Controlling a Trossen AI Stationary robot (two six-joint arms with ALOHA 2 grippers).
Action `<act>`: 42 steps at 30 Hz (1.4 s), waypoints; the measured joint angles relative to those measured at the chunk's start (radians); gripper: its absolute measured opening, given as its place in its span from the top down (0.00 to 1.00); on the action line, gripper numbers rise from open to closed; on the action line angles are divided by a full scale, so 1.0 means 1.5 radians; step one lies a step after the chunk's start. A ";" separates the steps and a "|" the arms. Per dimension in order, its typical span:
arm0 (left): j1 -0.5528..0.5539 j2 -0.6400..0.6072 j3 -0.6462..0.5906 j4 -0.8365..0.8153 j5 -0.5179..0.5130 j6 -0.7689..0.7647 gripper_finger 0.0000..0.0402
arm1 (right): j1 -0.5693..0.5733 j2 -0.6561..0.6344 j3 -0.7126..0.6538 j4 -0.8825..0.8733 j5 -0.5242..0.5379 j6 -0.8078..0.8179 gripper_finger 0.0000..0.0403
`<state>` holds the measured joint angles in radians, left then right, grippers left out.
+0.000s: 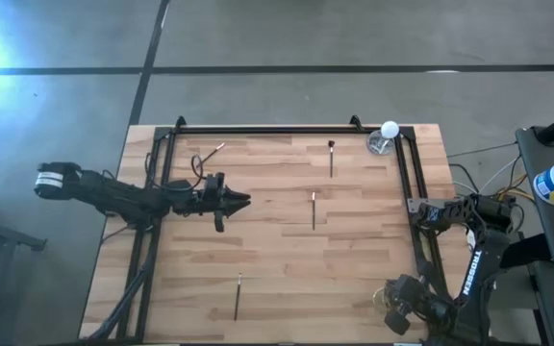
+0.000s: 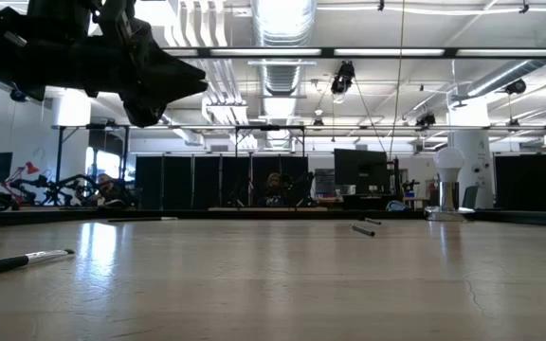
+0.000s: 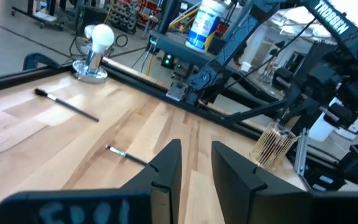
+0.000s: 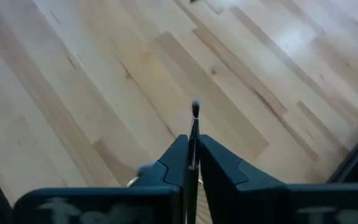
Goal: Pick & Place Makeup Brushes
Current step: Put the eyeshadow brush into the makeup brush holder
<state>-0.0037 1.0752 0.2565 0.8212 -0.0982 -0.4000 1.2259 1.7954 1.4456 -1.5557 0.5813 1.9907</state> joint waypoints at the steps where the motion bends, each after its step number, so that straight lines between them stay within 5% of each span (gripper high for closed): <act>1: 0.000 0.000 0.000 -0.004 0.000 0.000 0.80 | 0.000 0.000 0.000 0.000 -0.003 0.000 0.88; 9: 0.001 0.000 0.000 -0.011 -0.016 0.018 0.80 | -0.007 -0.009 0.027 -0.002 -0.010 -0.011 0.73; 14: 0.001 0.007 0.000 -0.004 -0.065 0.030 0.82 | -0.048 -0.045 0.045 0.003 0.021 -0.066 0.75; 18: 0.011 0.047 0.000 0.016 -0.036 0.055 0.92 | -0.117 -0.079 0.010 0.076 0.121 -0.221 0.86; 25: 0.049 0.174 -0.001 0.209 0.078 0.076 1.00 | -0.298 -0.192 -0.160 0.406 0.137 -0.558 0.98; 33: 0.115 0.271 -0.001 0.359 0.148 0.064 1.00 | -0.525 -0.311 -0.396 0.905 -0.007 -0.835 0.98; 42: 0.137 0.316 -0.001 0.372 0.139 0.045 1.00 | -0.779 -0.262 -0.444 0.961 -0.142 -0.793 0.98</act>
<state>0.2020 1.5493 0.2558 1.3792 0.1096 -0.3322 0.0572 1.4019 0.7792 -0.1136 0.3683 0.8011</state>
